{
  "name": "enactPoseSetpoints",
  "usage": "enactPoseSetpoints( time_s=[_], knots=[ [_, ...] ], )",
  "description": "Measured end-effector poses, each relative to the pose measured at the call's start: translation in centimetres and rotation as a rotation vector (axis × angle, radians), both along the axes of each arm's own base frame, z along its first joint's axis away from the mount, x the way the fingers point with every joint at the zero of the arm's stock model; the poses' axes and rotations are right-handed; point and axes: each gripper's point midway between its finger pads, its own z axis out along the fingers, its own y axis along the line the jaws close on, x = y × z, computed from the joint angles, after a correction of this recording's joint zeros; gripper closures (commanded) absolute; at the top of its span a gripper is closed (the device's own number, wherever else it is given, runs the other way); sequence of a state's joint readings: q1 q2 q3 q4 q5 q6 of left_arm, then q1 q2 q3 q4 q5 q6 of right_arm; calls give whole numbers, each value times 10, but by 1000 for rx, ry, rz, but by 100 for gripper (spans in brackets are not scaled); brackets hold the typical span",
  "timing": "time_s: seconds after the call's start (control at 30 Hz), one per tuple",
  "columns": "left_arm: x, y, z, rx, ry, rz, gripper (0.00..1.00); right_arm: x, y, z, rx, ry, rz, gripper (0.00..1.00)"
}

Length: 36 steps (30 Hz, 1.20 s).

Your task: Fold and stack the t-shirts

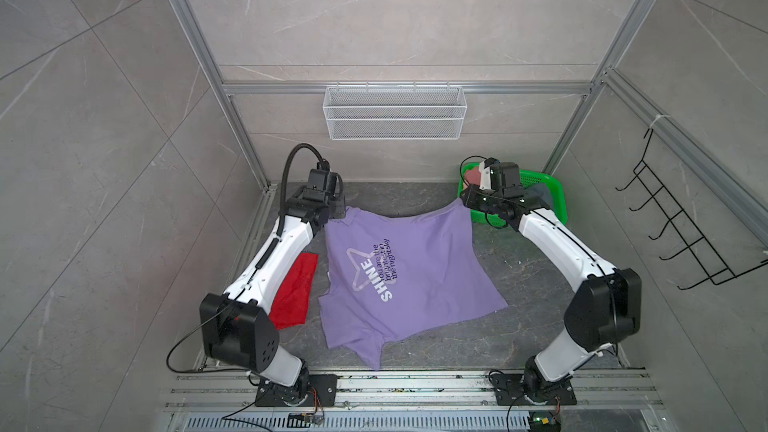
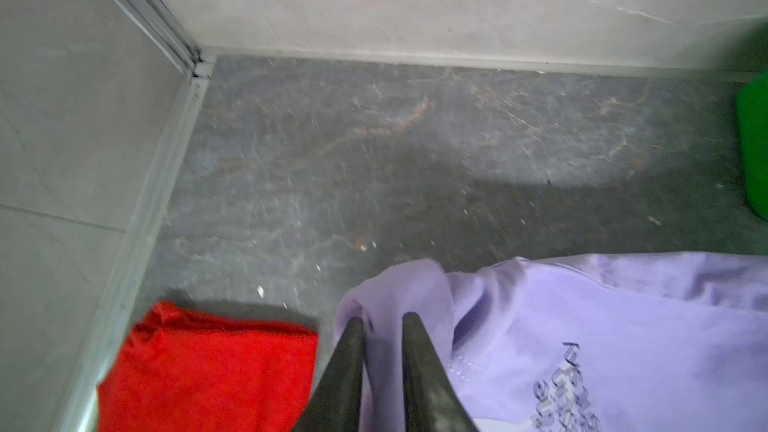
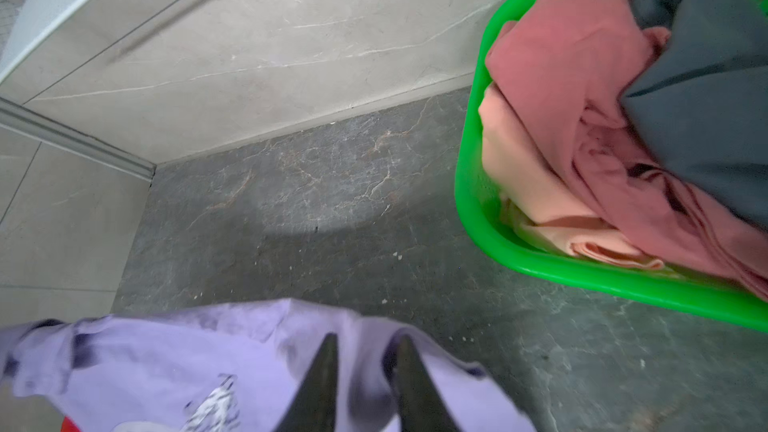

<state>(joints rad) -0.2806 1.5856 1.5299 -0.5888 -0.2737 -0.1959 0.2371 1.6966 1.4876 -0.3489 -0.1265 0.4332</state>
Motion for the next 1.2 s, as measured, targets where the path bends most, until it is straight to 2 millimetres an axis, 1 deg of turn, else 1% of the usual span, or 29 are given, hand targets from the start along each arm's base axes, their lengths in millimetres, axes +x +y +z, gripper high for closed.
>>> enactPoseSetpoints(
  time_s=[0.03,0.07,0.13,0.2,0.27,0.3,0.37,0.4,0.47,0.53,0.6,0.7,0.73,0.83,0.9,1.03,1.1,1.2],
  knots=[
    [11,2,6,-9,-15,8,28,5,0,0,-5,-5,-6,50],
    [19,4,12,-18,-27,13,25,7,-1,4,-5,-14,-12,49],
    [30,7,26,-28,-54,23,22,9,-2,17,-2,-50,-21,48],
    [33,9,34,-34,-73,27,22,7,-4,30,2,-82,-26,48],
    [31,9,34,-39,-71,26,22,1,-6,42,7,-108,-29,47],
    [28,8,30,-44,-60,21,22,-3,-7,45,8,-114,-31,47],
    [16,8,14,-57,-19,21,22,-16,-11,47,6,-119,-35,47],
    [8,7,4,-71,6,22,22,-21,-13,46,4,-118,-38,47],
    [-11,7,-17,-108,63,31,22,-35,-17,37,-1,-100,-41,46],
    [-32,5,-39,-159,119,44,22,-47,-20,21,-1,-66,-46,46],
    [-59,1,-64,-239,174,51,22,-57,-20,-5,7,-16,-46,46],
    [-93,-6,-99,-324,260,69,22,-69,-17,-44,28,68,-39,46],
    [-102,-10,-113,-354,291,72,22,-72,-16,-59,36,97,-39,46],
    [-120,-21,-144,-405,367,81,21,-74,-13,-93,58,161,-42,46],
    [-129,-27,-159,-429,403,86,21,-73,-10,-115,71,201,-48,47],
    [-132,-35,-178,-461,423,104,21,-76,-7,-158,90,279,-66,47],
    [-132,-37,-188,-472,431,117,21,-80,-7,-174,93,314,-79,47],
    [-129,-41,-200,-496,444,131,21,-88,-10,-192,95,352,-107,47]
  ],
)
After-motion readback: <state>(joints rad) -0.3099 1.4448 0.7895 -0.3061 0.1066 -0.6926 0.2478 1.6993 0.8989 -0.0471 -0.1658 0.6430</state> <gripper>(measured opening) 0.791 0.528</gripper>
